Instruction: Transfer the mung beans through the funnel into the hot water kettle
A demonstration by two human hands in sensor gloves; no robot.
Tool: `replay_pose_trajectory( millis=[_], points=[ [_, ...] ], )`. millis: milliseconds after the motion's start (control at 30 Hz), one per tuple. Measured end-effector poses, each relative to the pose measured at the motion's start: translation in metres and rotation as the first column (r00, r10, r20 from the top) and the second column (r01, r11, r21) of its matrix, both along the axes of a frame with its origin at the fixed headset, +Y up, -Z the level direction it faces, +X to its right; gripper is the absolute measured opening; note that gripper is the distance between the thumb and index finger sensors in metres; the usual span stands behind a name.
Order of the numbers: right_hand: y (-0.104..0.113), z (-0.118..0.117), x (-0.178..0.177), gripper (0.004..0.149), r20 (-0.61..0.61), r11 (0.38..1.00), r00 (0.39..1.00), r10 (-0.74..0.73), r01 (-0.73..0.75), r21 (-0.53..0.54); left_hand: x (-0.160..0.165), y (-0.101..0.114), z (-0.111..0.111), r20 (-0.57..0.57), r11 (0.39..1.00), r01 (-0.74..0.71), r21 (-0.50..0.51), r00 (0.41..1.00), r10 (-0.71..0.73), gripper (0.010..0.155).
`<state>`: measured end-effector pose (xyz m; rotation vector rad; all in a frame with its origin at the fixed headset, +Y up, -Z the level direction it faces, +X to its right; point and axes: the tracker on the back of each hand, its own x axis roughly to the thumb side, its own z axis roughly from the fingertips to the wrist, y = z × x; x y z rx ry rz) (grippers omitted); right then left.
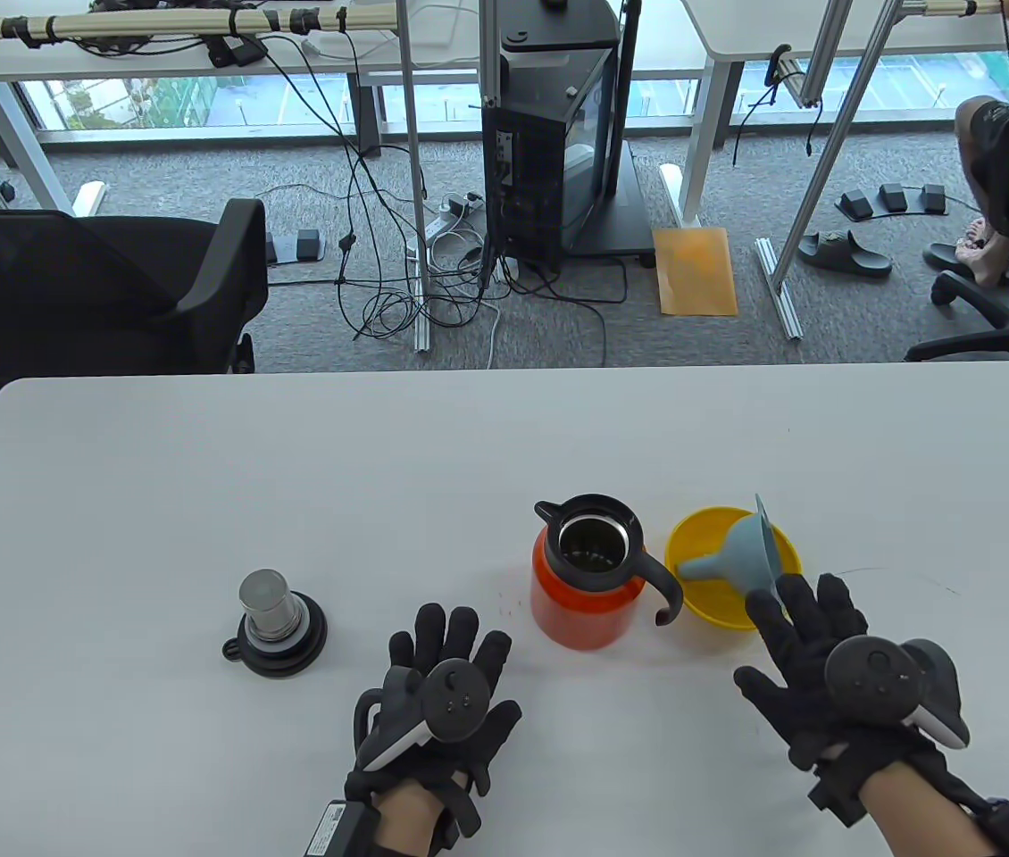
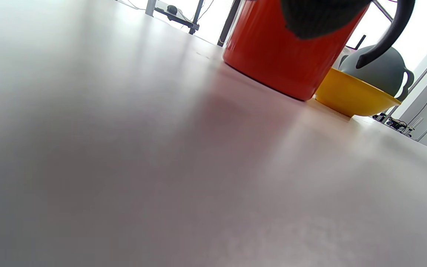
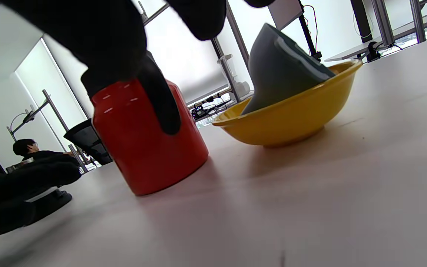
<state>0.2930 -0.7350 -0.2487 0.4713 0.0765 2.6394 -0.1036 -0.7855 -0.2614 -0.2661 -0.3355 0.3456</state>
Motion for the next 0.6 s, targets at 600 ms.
replay_pose_trajectory(
  millis=[600],
  points=[
    [-0.035, 0.029, 0.005, 0.082, 0.01, 0.971, 0.974, 0.227, -0.227, 0.069, -0.007, 0.028, -0.002, -0.041, 0.993, 0.111, 0.036, 0.993, -0.11, 0.077]
  ],
)
